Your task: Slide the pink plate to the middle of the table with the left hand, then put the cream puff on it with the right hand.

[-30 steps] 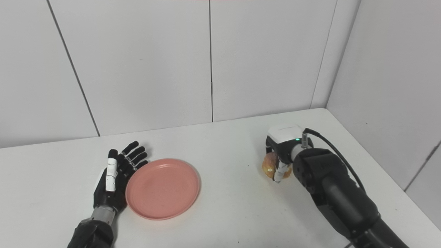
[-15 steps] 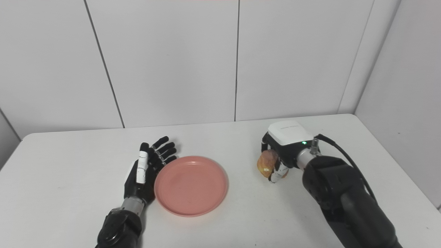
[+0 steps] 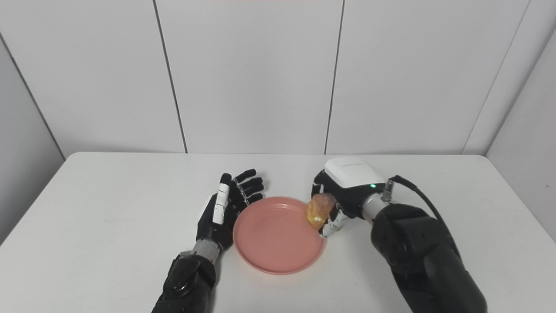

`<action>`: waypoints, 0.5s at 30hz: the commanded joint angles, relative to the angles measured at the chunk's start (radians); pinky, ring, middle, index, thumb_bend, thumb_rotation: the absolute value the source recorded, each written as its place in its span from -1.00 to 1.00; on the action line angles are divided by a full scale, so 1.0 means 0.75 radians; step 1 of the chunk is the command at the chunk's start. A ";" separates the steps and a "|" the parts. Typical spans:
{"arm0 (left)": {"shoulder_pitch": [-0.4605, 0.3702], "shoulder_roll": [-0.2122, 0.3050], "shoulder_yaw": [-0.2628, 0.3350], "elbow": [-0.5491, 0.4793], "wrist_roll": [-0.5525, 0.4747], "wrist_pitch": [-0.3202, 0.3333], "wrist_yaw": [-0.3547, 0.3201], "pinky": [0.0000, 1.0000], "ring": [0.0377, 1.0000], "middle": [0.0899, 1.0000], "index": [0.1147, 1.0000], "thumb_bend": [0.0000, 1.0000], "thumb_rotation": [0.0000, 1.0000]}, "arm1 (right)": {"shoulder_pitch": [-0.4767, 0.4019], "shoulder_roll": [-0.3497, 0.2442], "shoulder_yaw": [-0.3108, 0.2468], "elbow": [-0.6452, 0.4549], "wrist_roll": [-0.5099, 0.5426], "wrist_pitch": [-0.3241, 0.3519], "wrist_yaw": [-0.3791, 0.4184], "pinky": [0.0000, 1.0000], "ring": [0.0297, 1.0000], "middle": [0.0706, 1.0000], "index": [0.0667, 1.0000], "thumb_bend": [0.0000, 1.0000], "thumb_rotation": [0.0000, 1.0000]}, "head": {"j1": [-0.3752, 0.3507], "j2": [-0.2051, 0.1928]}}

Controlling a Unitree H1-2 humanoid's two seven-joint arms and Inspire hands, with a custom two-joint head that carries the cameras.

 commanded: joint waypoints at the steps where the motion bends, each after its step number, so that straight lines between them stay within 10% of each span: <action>1: 0.105 -0.028 -0.001 0.092 0.004 0.008 0.012 0.48 0.52 0.41 0.31 0.88 0.72 | -0.096 -0.002 0.010 -0.005 -0.024 -0.049 -0.002 0.08 -0.06 -0.08 -0.19 0.04 -1.00 | 0.002 -0.001; 8: 0.113 -0.018 -0.006 0.088 0.011 0.012 0.013 0.55 0.53 0.44 0.35 0.90 0.72 | -0.171 0.070 0.060 0.080 -0.015 -0.048 -0.015 -0.51 -0.22 -0.12 -0.08 0.04 -1.00 | -0.011 -0.006; 15: 0.123 -0.007 -0.003 0.080 0.006 0.017 0.003 0.49 0.54 0.47 0.42 0.90 0.71 | -0.192 0.149 0.084 0.159 0.005 -0.054 -0.059 -0.56 -0.24 -0.11 -0.07 0.04 -1.00 | -0.016 -0.012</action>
